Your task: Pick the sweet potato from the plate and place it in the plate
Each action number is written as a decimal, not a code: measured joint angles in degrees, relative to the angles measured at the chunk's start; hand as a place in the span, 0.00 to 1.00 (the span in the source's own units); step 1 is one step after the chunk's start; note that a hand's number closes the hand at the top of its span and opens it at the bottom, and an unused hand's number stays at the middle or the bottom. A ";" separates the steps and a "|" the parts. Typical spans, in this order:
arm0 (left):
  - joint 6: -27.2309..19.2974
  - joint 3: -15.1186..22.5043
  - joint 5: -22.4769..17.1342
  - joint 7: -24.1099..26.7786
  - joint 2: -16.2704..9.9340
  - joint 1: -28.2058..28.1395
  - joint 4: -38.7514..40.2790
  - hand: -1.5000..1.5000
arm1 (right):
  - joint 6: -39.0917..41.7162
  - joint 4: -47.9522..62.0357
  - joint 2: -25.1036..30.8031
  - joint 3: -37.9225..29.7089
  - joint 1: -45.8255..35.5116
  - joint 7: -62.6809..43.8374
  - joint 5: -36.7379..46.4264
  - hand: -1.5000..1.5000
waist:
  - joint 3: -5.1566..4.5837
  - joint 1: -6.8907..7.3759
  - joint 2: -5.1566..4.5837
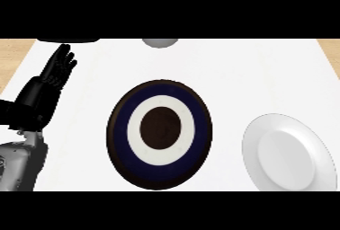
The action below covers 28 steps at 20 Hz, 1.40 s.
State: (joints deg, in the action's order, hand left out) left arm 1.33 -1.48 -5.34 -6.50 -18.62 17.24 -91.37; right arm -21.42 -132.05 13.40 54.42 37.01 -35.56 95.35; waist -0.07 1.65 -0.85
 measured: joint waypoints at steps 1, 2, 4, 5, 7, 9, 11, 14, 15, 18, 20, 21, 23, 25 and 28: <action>0.03 0.20 0.01 -0.35 0.06 0.32 -0.20 0.50 | 0.50 0.02 0.14 -0.09 -0.39 -0.42 -0.74 1.00 | 0.02 0.25 -0.08; 0.03 0.11 0.06 -0.26 -0.01 0.49 -0.13 0.50 | 1.04 0.06 0.27 -0.21 -0.81 -0.83 -1.63 1.00 | 0.02 0.50 -0.19; 0.29 -0.03 -0.09 -0.12 -0.10 0.67 0.09 0.50 | 1.75 0.23 0.49 -0.47 -1.68 -1.74 -3.02 1.00 | 0.02 0.79 -0.30; 0.37 0.05 -0.16 -0.19 -0.02 0.88 0.12 0.50 | 2.28 0.31 0.53 -0.58 -2.13 -2.19 -3.51 1.00 | 0.01 0.91 -0.36; 0.53 0.29 -0.10 0.23 0.14 0.53 -0.29 0.50 | 3.30 1.21 -0.09 -1.77 -3.63 -3.37 -4.15 1.00 | -0.02 1.46 -0.45; 0.84 0.23 -0.29 0.09 -0.01 0.73 -0.27 0.50 | 3.12 3.61 -3.18 -3.92 -7.47 -5.17 -5.10 1.00 | 0.01 1.77 -0.54; 0.72 0.57 -0.07 -0.19 0.19 1.33 -0.42 0.50 | 2.48 6.55 -5.89 -4.90 -12.50 -7.39 -6.85 1.00 | 0.02 2.16 -0.69; 0.54 0.97 -0.02 -0.54 0.77 1.96 -0.38 0.50 | 1.84 9.95 -5.61 -6.41 -18.36 -10.72 -11.10 1.00 | 0.05 2.54 -0.81; 0.58 0.94 -0.03 -0.60 0.72 2.06 -0.31 0.50 | 0.85 10.77 -5.46 -6.75 -19.89 -12.03 -12.62 0.00 | 0.07 2.63 -0.83; 0.44 1.46 0.37 -0.35 1.22 1.95 -0.10 0.50 | -1.30 14.54 -6.09 -8.49 -25.21 -14.92 -17.01 0.00 | 0.10 3.04 -0.91; 0.51 1.75 0.43 0.04 1.57 1.80 -0.04 0.50 | -2.28 18.80 -8.85 -10.06 -30.75 -16.59 -20.17 0.00 | 0.10 3.38 -0.91; 0.48 2.03 0.73 0.30 1.72 1.77 0.10 0.50 | -3.01 21.01 -9.80 -10.73 -33.72 -17.16 -22.02 0.00 | 0.11 3.45 -0.90; 0.48 2.26 0.80 0.25 1.98 2.24 0.23 0.50 | -5.12 25.26 -11.14 -12.49 -39.81 -17.70 -25.69 0.00 | 0.15 3.64 -0.89; 0.54 2.04 0.66 -0.11 1.92 2.71 0.58 0.50 | -8.50 29.79 -11.96 -13.79 -45.54 -17.93 -28.80 0.00 | 0.17 3.55 -0.74; 0.13 2.14 1.06 -0.11 2.25 2.66 0.92 0.50 | -14.50 35.71 -12.62 -16.06 -53.53 -17.59 -32.66 0.00 | 0.17 3.25 -0.49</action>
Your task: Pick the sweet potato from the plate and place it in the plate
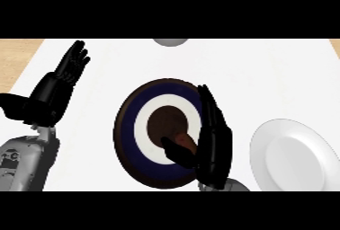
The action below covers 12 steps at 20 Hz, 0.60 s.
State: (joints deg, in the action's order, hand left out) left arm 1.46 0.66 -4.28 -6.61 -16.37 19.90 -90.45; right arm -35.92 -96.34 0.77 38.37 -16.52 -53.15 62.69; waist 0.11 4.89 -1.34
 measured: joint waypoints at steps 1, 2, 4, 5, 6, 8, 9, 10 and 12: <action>0.05 -0.17 -0.10 -0.10 -0.01 0.20 0.38 0.50 | -2.01 1.70 -0.13 -0.58 -2.54 -0.12 -0.80 0.00 | -0.01 -0.21 0.08; -0.17 -0.16 0.14 0.14 0.16 0.28 0.63 0.50 | -3.99 3.53 -0.23 -1.30 -4.84 0.10 -2.02 0.00 | -0.02 -0.45 0.15; -0.21 -0.38 0.25 -0.08 -0.03 0.36 0.64 0.50 | -8.24 6.12 -0.36 -2.04 -8.47 0.67 -4.78 0.00 | -0.01 -0.74 0.32; -0.25 -0.45 0.29 -0.11 -0.04 0.14 0.49 0.50 | -10.58 7.15 -0.40 -2.26 -9.59 1.19 -6.24 0.00 | -0.01 -0.92 0.40; 0.39 -1.15 -0.23 0.12 -0.71 -0.25 0.50 0.50 | -12.83 8.04 -0.44 -2.29 -10.53 1.63 -7.56 0.00 | -0.02 -1.07 0.49; 0.39 -1.62 -0.35 -0.75 -1.08 -0.47 0.04 0.50 | -16.72 9.73 -0.48 -2.26 -11.50 2.75 -9.77 0.00 | -0.02 -1.75 0.69; 0.26 -1.78 -0.42 -1.14 -1.06 -0.58 -0.25 0.50 | -18.56 9.99 -0.49 -2.30 -11.56 3.16 -10.53 0.00 | -0.03 -2.09 0.80; 0.20 -2.09 -0.43 -1.09 -1.13 -0.99 -0.35 0.50 | -20.26 9.97 -0.50 -2.30 -11.11 3.92 -11.49 0.00 | -0.03 -2.44 0.88; 0.20 -2.65 -0.37 -0.73 -1.29 -1.60 -0.24 0.50 | -22.49 8.94 -0.09 -2.72 -9.77 5.71 -13.56 0.00 | -0.05 -3.20 1.01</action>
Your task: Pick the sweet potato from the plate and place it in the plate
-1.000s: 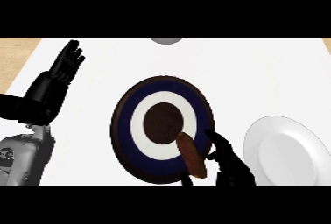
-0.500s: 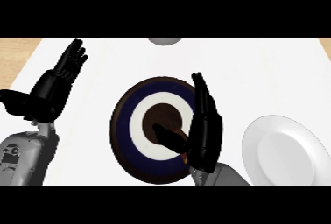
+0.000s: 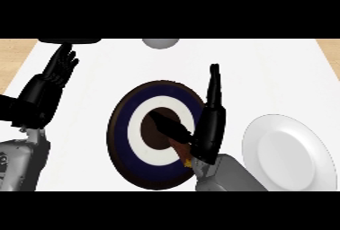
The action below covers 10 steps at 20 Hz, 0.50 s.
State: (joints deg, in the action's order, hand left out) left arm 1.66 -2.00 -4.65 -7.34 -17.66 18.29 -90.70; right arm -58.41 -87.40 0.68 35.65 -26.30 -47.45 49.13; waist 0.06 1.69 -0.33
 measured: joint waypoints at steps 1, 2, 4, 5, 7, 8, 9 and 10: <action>0.04 -0.29 -0.04 -0.12 -0.19 -0.55 -0.64 0.50 | -0.88 -1.11 -0.08 0.27 1.55 0.90 -0.33 0.00 | 0.00 -0.33 0.09; 0.47 -0.78 -0.18 0.84 -0.42 -1.42 -0.10 0.50 | -1.46 -3.15 0.56 0.37 3.29 1.75 -1.00 0.00 | -0.01 -0.70 0.16; 0.97 -1.49 -0.65 0.74 -0.86 -1.89 -0.47 0.50 | -3.50 -6.62 3.10 1.32 7.66 4.93 -3.93 0.00 | 0.00 -1.11 0.24; 1.02 -1.80 -0.84 0.28 -1.00 -2.14 -1.03 0.50 | -4.33 -8.46 4.11 1.77 9.51 6.29 -5.32 0.00 | 0.01 -1.23 0.26; 0.53 -1.04 0.04 0.80 -0.10 -3.28 -1.64 0.50 | -6.44 -11.71 6.56 3.28 13.96 9.72 -7.59 0.00 | 0.01 -1.49 0.31; 0.77 -1.36 -0.09 1.09 -0.20 -3.53 -1.52 0.50 | -7.65 -13.24 7.89 4.32 16.32 11.69 -8.81 0.00 | 0.02 -1.59 0.31; 0.80 -1.37 -0.01 1.22 -0.05 -3.58 -1.59 0.50 | -8.75 -14.40 9.75 5.35 18.23 13.85 -10.82 0.00 | 0.03 -1.61 0.31; 0.89 -1.73 0.05 1.06 -0.19 -3.45 -1.68 0.50 | -9.29 -15.66 11.08 5.71 19.65 15.40 -12.24 0.00 | 0.02 -1.65 0.31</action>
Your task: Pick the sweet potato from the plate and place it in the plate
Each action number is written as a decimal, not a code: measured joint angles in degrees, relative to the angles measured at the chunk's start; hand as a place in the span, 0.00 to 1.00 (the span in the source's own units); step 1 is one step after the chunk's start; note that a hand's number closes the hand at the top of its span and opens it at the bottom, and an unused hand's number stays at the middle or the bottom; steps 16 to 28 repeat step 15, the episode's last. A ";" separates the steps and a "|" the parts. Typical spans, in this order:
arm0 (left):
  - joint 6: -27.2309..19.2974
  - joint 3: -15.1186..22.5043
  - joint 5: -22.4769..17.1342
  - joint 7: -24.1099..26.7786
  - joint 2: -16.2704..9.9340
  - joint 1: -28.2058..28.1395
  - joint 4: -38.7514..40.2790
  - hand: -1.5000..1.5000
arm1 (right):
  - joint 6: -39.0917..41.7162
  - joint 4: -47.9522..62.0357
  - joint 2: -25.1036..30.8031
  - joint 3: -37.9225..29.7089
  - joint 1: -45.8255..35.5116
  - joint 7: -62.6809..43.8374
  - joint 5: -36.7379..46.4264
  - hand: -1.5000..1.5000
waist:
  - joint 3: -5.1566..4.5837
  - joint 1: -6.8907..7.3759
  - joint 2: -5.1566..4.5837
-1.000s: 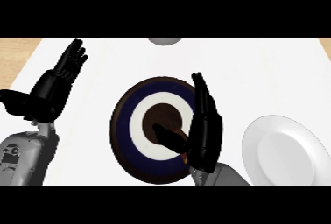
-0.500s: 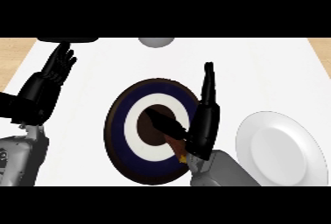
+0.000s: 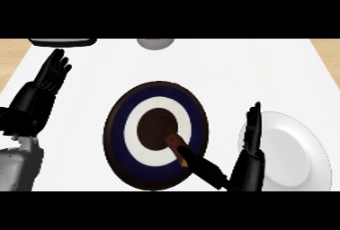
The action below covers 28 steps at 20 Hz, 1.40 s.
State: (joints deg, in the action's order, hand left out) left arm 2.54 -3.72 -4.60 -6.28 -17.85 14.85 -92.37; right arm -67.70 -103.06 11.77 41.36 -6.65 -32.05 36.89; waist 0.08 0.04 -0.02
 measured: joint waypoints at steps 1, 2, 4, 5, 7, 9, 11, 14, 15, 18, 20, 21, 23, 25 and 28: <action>0.58 -0.49 -0.24 0.82 -0.29 -0.85 -0.07 0.50 | -0.54 -1.90 1.97 0.48 1.70 1.51 -1.52 0.00 | 0.00 -0.02 0.01; 0.42 -0.23 0.12 1.30 0.18 -0.98 0.30 0.50 | -1.29 -3.55 4.20 1.09 3.49 3.32 -3.44 0.00 | 0.01 -0.10 0.01; 0.90 -1.03 -0.36 1.43 -0.06 -1.00 0.46 0.50 | -2.93 -5.96 8.27 2.27 6.56 7.44 -7.49 0.00 | 0.03 -0.12 0.01; 1.02 -1.23 -0.38 1.07 -0.17 -0.82 0.28 0.50 | -3.68 -6.87 9.99 2.61 7.57 9.59 -9.74 0.00 | 0.03 -0.12 0.02; 0.59 -0.66 0.12 -0.35 0.21 -0.68 -1.08 0.50 | -4.82 -8.12 13.33 2.51 9.05 13.38 -14.60 0.00 | 0.07 -0.07 0.03; 0.76 -1.10 0.10 -0.38 -0.01 -0.35 -0.91 0.50 | -6.08 -9.95 15.92 3.07 12.01 17.64 -18.34 0.00 | 0.12 -0.24 0.05; 0.96 -1.43 0.03 -0.38 -0.02 -0.23 -0.47 0.50 | -6.51 -12.38 18.70 2.93 14.43 21.46 -22.47 0.00 | 0.14 -0.40 0.08; 0.92 -1.45 0.27 -0.26 0.42 -0.58 -0.61 0.50 | -6.12 -13.26 19.93 2.52 17.76 28.53 -27.63 0.00 | 0.15 -0.52 0.13; 0.72 -1.60 0.31 -0.64 0.42 0.01 -0.53 0.50 | -5.93 -13.35 20.20 2.31 19.11 30.80 -28.86 0.00 | 0.18 -0.70 0.16; 0.72 -1.60 0.31 -0.64 0.42 0.01 -0.53 0.50 | -5.93 -13.35 20.20 2.31 19.11 30.80 -28.86 0.00 | 0.18 -0.70 0.16; 0.72 -1.60 0.31 -0.64 0.42 0.01 -0.53 0.50 | -5.93 -13.35 20.20 2.31 19.11 30.80 -28.86 0.00 | 0.18 -0.70 0.16; 0.72 -1.60 0.31 -0.64 0.42 0.01 -0.53 0.50 | -5.93 -13.35 20.20 2.31 19.11 30.80 -28.86 0.00 | 0.18 -0.70 0.16; 0.72 -1.60 0.31 -0.64 0.42 0.01 -0.53 0.50 | -5.93 -13.35 20.20 2.31 19.11 30.80 -28.86 0.00 | 0.18 -0.70 0.16; 0.72 -1.60 0.31 -0.64 0.42 0.01 -0.53 0.50 | -5.93 -13.35 20.20 2.31 19.11 30.80 -28.86 0.00 | 0.18 -0.70 0.16; 0.72 -1.60 0.31 -0.64 0.42 0.01 -0.53 0.50 | -5.93 -13.35 20.20 2.31 19.11 30.80 -28.86 0.00 | 0.18 -0.70 0.16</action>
